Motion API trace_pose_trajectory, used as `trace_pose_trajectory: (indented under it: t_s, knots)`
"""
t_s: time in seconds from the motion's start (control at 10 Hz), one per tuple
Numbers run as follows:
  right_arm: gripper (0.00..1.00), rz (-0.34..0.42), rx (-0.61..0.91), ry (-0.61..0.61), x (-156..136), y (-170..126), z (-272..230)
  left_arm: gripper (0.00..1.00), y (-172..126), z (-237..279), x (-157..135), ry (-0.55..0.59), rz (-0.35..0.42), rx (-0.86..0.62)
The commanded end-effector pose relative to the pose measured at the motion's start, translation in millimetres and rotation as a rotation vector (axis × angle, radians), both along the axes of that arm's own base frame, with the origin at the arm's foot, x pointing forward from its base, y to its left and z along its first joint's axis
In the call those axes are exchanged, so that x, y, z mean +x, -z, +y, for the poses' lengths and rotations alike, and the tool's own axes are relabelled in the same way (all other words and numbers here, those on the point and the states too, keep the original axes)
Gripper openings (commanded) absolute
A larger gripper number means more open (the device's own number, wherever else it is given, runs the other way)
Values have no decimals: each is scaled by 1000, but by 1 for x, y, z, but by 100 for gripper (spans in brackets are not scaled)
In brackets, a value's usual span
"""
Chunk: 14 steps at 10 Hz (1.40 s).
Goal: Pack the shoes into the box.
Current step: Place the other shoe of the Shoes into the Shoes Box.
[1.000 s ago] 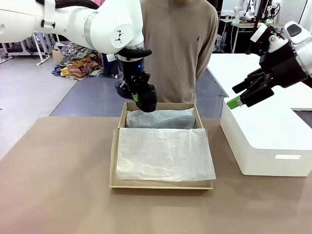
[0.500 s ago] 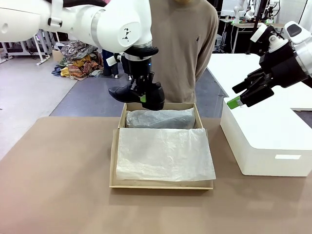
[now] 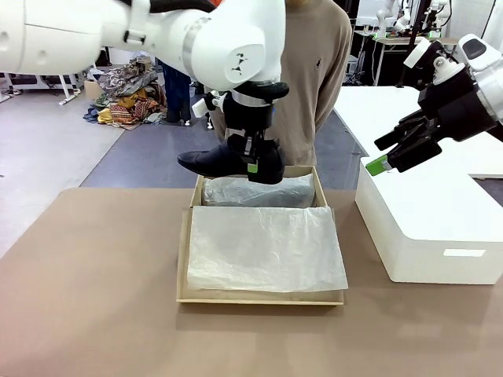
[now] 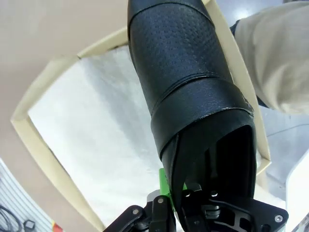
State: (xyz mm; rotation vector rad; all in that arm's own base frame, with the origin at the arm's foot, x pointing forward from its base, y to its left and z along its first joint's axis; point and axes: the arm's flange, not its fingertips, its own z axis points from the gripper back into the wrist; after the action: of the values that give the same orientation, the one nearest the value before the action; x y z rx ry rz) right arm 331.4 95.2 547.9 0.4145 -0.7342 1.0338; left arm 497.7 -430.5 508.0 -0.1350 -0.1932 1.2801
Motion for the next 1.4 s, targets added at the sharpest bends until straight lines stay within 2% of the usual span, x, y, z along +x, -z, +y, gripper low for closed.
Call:
trace_pose_trajectory:
  t_s: [0.0, 0.2, 0.3, 0.7, 0.8, 0.9, 1.3]
  knots:
    - [100, -11, 20, -21, 3, 0, -1, 0, -3, -27, 4, -53, -1, 23]
    - [100, -11, 20, -21, 3, 0, -1, 0, 2, -39, 2, -24, 31, 34]
    - [100, -11, 20, -21, 3, 0, -1, 0, 9, -25, -1, -1, 15, -5]
    - [100, -11, 20, -21, 3, 0, -1, 0, 15, -34, 3, 7, 26, -4]
    - [100, -11, 20, -21, 3, 0, -1, 0, 15, -36, 2, -65, 10, -1]
    - [100, -11, 20, -21, 3, 0, -1, 0, 17, -42, 3, -86, -4, -9]
    - [100, -11, 20, -21, 3, 0, -1, 0, 32, -59, 11, -241, 6, -18]
